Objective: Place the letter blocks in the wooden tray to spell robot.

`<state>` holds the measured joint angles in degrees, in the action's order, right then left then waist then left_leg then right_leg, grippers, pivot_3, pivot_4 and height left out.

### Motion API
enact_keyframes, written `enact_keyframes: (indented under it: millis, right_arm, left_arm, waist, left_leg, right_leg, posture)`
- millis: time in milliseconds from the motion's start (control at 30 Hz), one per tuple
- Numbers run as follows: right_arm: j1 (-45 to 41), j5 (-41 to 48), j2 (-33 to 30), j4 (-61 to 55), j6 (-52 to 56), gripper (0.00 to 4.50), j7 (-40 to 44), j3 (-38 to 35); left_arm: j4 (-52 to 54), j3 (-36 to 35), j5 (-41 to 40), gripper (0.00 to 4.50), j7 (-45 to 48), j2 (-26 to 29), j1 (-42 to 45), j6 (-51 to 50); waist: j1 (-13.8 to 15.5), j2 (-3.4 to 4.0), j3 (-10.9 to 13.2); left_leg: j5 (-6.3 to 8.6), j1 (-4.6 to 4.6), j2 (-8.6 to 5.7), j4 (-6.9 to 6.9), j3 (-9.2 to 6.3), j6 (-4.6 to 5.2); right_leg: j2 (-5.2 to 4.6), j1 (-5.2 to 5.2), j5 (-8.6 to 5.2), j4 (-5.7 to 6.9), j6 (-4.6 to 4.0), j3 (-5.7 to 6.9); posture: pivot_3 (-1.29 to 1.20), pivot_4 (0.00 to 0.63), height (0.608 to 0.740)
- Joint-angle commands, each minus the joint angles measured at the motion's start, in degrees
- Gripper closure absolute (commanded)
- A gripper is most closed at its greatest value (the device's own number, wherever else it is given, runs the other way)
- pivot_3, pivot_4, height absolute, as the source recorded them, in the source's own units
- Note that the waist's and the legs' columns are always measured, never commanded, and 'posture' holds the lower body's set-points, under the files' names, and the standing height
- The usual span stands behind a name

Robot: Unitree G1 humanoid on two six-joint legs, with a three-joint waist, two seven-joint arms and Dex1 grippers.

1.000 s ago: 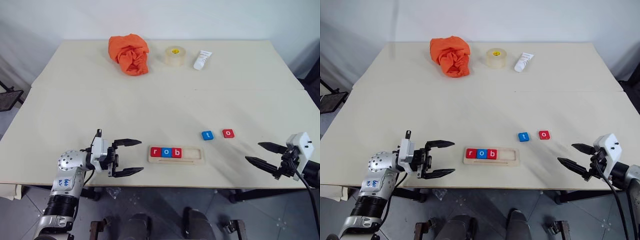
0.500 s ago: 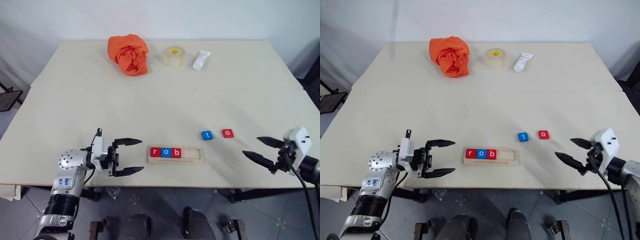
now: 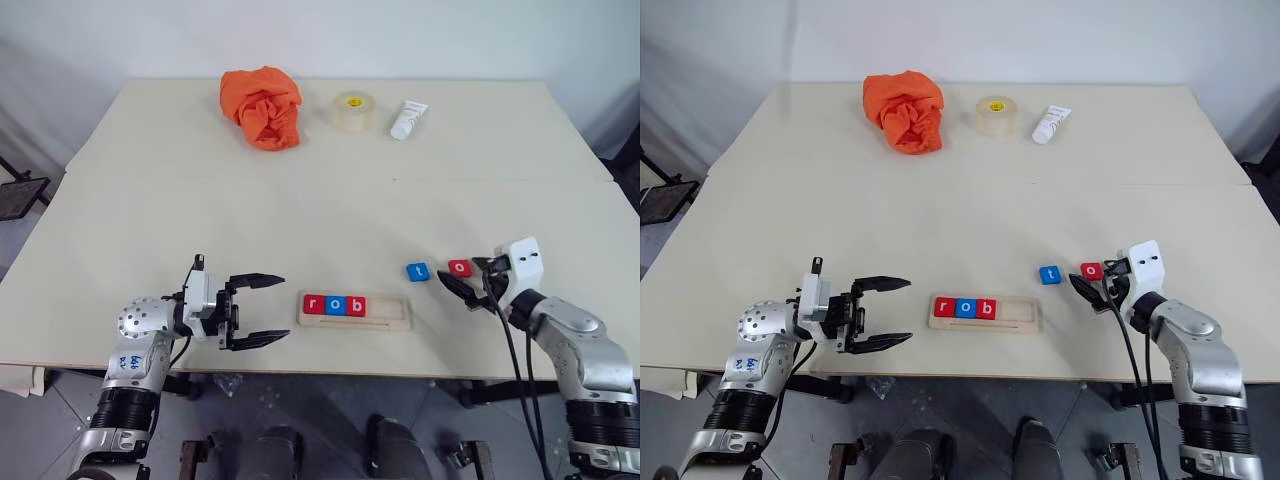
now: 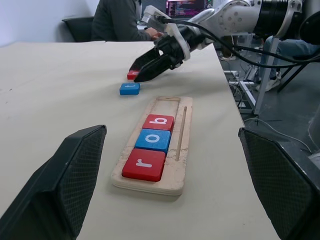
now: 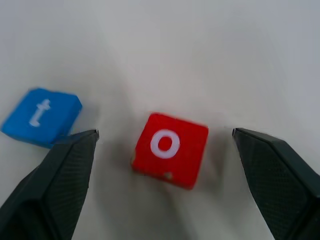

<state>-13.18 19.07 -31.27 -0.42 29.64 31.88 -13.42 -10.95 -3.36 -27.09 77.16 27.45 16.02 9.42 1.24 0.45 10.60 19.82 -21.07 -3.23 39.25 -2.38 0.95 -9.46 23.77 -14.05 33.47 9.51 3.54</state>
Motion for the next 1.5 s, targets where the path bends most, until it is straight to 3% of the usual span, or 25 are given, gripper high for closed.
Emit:
enact_keyframes:
  millis: [33,100,167,333,500,900,1167,1300,1433,1500]
  right_arm:
    - [1.31,-1.54,0.86,-0.15,-0.16,0.02,-2.52,0.51]
    - [2.18,-1.44,1.34,-0.99,0.38,0.02,-3.52,0.71]
    - [2.94,-1.22,1.81,-1.99,0.55,0.4,-4.27,0.66]
    - [4.6,-1.41,2.31,-3.49,0.27,1.91,-5.51,0.56]
    - [5.19,-0.56,3.53,-7.97,0.8,3.02,-7.42,-0.32]
    - [18.52,4.83,8.35,-34.31,12.78,3.02,-14.71,-0.9]
    - [26.01,6.24,14.25,-41.79,16.1,3.02,-19.56,0.08]
    - [27.5,6.05,13.96,-41.59,14.41,1.67,-18.15,0.19]
    - [28.51,6.0,9.7,-40.59,11.73,0.27,-12.93,-0.37]
    - [28.72,5.5,6.06,-39.17,9.65,0.05,-8.9,-0.71]
  left_arm:
    - [2.27,-0.74,-1.03,0.0,-0.39,0.4,-0.57,0.2]
    - [2.35,-0.77,-1.03,0.0,-0.51,0.44,-0.64,0.17]
    - [2.23,-0.74,-0.98,0.0,-0.55,0.42,-0.51,0.16]
    - [1.8,-0.56,-0.98,0.0,-0.35,0.35,0.01,0.1]
    - [0.99,-0.28,-1.08,0.0,0.52,0.42,0.74,-0.15]
    - [-0.49,-0.16,-1.15,0.0,2.69,0.6,2.1,-0.9]
    - [-1.0,-0.18,-1.04,0.0,3.53,0.65,2.68,-1.28]
    - [-1.34,-0.2,-0.91,0.0,3.65,0.57,3.08,-1.3]
    - [-1.52,-0.27,-0.81,0.0,3.69,0.46,3.1,-1.17]
    - [-1.61,-0.31,-0.8,0.0,3.63,0.37,3.08,-1.1]
  waist:
    - [0.01,0.0,0.0]
    - [0.04,0.0,0.0]
    - [0.06,-0.01,-0.01]
    - [-0.03,-0.03,-0.02]
    - [0.02,-0.04,-0.02]
    - [0.05,-0.03,-0.02]
    - [-0.06,-0.03,-0.02]
    - [-0.03,-0.03,-0.02]
    - [-0.05,-0.03,-0.02]
    - [-0.06,-0.04,-0.02]
  left_leg:
    - [0.0,0.02,0.0,0.0,0.0,0.0]
    - [-0.01,0.03,0.0,0.0,0.01,0.01]
    - [-0.01,0.03,0.01,0.0,0.0,0.01]
    - [-0.01,0.04,0.0,0.0,0.01,0.01]
    - [-0.02,0.06,0.01,0.0,0.01,0.02]
    - [0.0,0.0,0.01,-0.04,-0.01,0.04]
    - [0.0,0.04,0.02,-0.04,0.01,0.05]
    - [0.0,0.05,0.01,-0.04,0.01,0.06]
    - [0.01,0.04,0.01,-0.04,0.01,0.08]
    - [0.03,0.04,0.0,-0.04,0.04,0.1]
  right_leg:
    - [0.0,-0.01,0.0,0.01,0.0,0.0]
    - [0.0,-0.02,0.0,0.04,0.0,0.0]
    - [0.0,-0.02,0.0,0.05,0.0,0.0]
    - [0.01,-0.02,0.0,0.04,0.0,0.0]
    - [0.02,-0.04,0.0,0.05,0.0,-0.01]
    - [0.04,0.03,-0.01,0.04,-0.02,-0.01]
    - [0.05,0.04,-0.02,0.07,-0.03,-0.05]
    - [0.05,0.03,-0.02,0.08,-0.03,-0.06]
    - [0.06,0.03,-0.02,0.06,-0.03,-0.06]
    - [0.06,0.03,-0.02,0.06,-0.03,-0.07]
  posture:
    - [0.0,0.15,0.74]
    - [0.0,0.15,0.74]
    - [0.0,0.15,0.74]
    - [0.0,0.15,0.74]
    - [0.0,0.15,0.74]
    - [0.0,0.15,0.74]
    - [0.0,0.15,0.74]
    - [0.0,0.15,0.74]
    - [0.0,0.15,0.74]
    - [0.0,0.15,0.74]
